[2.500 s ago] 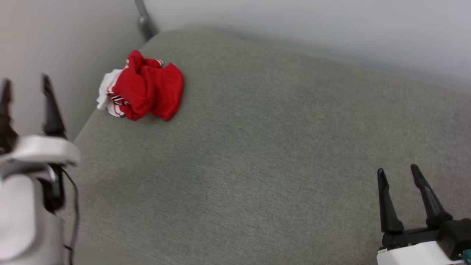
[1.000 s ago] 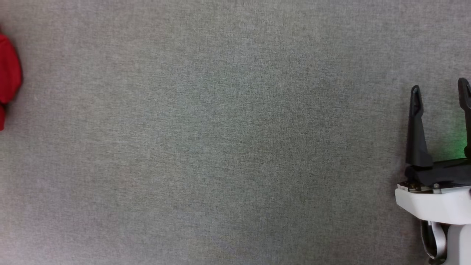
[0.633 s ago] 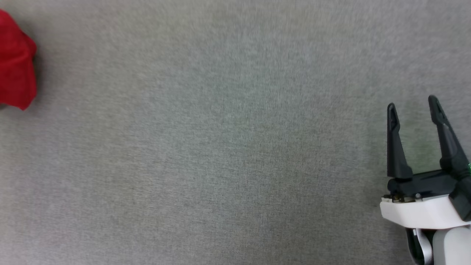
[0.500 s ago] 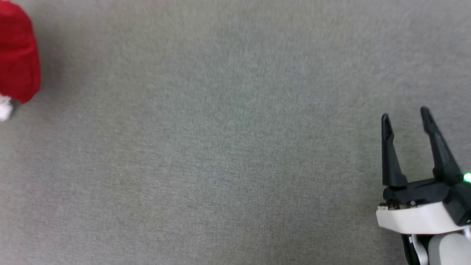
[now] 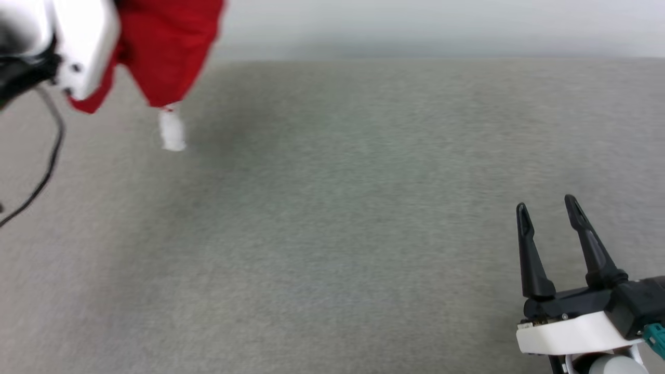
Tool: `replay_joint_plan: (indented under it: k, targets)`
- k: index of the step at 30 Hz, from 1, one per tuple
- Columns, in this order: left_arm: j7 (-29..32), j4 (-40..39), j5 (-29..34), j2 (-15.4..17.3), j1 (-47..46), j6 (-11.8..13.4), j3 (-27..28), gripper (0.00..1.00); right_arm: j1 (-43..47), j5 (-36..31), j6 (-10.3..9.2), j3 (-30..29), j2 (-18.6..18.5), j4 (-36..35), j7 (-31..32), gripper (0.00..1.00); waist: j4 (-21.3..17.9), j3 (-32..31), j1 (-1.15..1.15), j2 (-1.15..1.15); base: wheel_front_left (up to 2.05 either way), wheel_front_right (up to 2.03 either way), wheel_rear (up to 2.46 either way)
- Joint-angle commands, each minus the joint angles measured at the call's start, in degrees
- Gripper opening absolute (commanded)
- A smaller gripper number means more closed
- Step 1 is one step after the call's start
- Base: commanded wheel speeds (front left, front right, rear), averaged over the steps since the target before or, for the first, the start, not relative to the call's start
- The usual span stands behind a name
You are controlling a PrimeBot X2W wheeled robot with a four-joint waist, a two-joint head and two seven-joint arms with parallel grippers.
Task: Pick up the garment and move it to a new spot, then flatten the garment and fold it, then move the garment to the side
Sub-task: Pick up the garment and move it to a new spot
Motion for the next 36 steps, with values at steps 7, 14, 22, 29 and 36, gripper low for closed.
replay_joint_plan:
  k: [7, 14, 22, 29, 36]
  targets:
    - [-2.51, -1.91, -2.14, -6.51, -4.98, 0.03, -6.41, 0.00, 0.83, 1.21, -0.03, 0.40, 0.11, 0.61, -0.11, 1.00, -9.97, -2.83, 0.01, 0.00, 0.00, 0.00, 0.00]
    - [-7.13, -0.69, -4.62, -13.57, -4.38, 0.03, -12.11, 0.00, 1.83, 1.35, -0.03, -0.27, 0.11, 0.93, -0.10, 1.00, -15.29, -2.72, 0.01, 0.00, 0.00, 0.00, 0.00]
    - [-13.17, 4.17, -7.52, -17.26, 6.23, 0.03, -21.49, 0.00, 1.73, 1.45, -0.03, -0.32, 0.10, 1.05, -0.10, 1.00, -16.01, -1.46, 0.01, 0.00, 0.00, 0.00, 0.00]
    - [-16.66, 9.47, -8.38, -18.47, 18.29, 0.03, -24.20, 0.00, 1.27, 0.56, -0.03, -0.55, 0.10, 1.49, -0.10, 1.00, -14.27, 0.34, 0.01, 0.00, 0.00, 0.00, 0.00]
    - [-20.19, 13.52, -8.51, -20.49, 26.07, 0.02, -25.01, 0.00, 1.13, -0.04, -0.04, -0.44, 0.10, 2.21, -0.11, 1.00, -12.61, -0.10, 0.01, 0.00, 0.00, 0.00, 0.00]
